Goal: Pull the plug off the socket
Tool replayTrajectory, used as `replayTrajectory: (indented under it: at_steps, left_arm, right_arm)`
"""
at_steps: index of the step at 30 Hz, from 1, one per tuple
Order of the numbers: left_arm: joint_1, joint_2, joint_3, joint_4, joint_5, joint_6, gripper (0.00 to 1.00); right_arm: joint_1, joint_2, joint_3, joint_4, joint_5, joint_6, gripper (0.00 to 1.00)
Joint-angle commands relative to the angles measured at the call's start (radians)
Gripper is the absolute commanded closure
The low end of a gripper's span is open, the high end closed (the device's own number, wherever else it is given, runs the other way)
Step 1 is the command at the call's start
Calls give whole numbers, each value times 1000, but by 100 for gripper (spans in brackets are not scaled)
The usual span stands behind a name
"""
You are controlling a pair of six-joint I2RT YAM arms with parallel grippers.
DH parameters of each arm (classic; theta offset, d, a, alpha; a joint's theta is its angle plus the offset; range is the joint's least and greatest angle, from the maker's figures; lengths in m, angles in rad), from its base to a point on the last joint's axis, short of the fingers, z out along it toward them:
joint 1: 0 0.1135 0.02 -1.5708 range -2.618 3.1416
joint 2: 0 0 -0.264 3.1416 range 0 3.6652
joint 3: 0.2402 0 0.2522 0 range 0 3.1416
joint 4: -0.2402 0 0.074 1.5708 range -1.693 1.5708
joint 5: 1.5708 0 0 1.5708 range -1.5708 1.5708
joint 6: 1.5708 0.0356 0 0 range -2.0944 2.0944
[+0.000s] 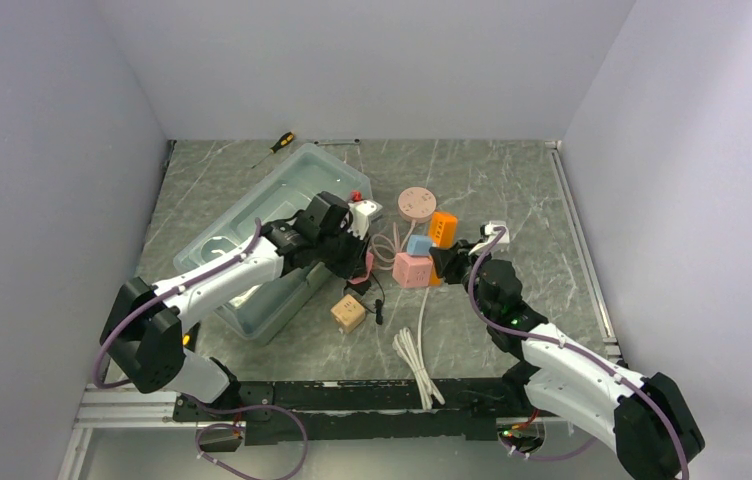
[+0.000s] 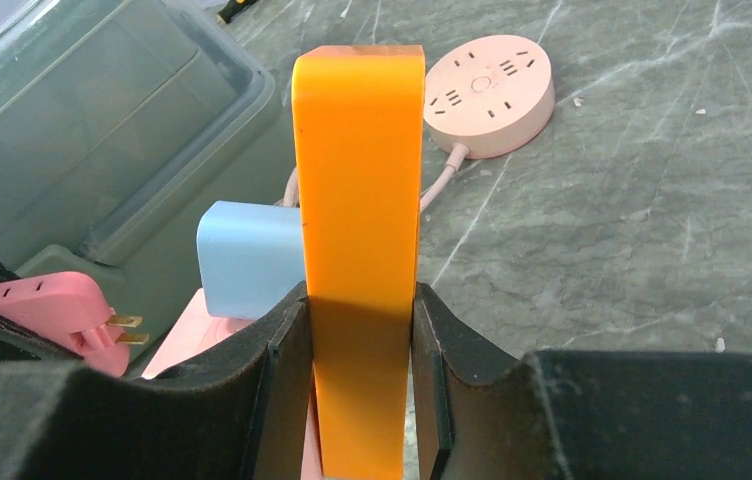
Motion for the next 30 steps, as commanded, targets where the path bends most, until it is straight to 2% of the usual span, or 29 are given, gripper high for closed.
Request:
replayTrajectory:
  at_steps: [1, 5, 11, 15, 23, 26, 30]
  left_arm:
    - [-1, -8, 30, 39, 54, 14, 100]
    - [-9, -17, 17, 73, 122, 32, 100]
    - [-67, 89, 77, -55, -71, 64, 100]
    - [-77, 163, 97, -80, -109, 61, 97]
    - [-82, 223, 114, -97, -146, 62, 66]
    - [-83, 231, 121, -99, -146, 59, 48]
    - [-83, 227, 121, -94, -147, 57, 33]
  right_arm:
    - [0, -30, 18, 109, 29, -1, 100]
    - [0, -48, 8, 98, 73, 10, 100]
    - [0, -126, -14, 56, 192, 15, 100]
    - [-3, -162, -31, 52, 214, 14, 100]
    - [-3, -140, -30, 69, 184, 20, 100]
    - [-2, -133, -28, 72, 175, 22, 100]
    - [-3, -130, -30, 77, 170, 21, 100]
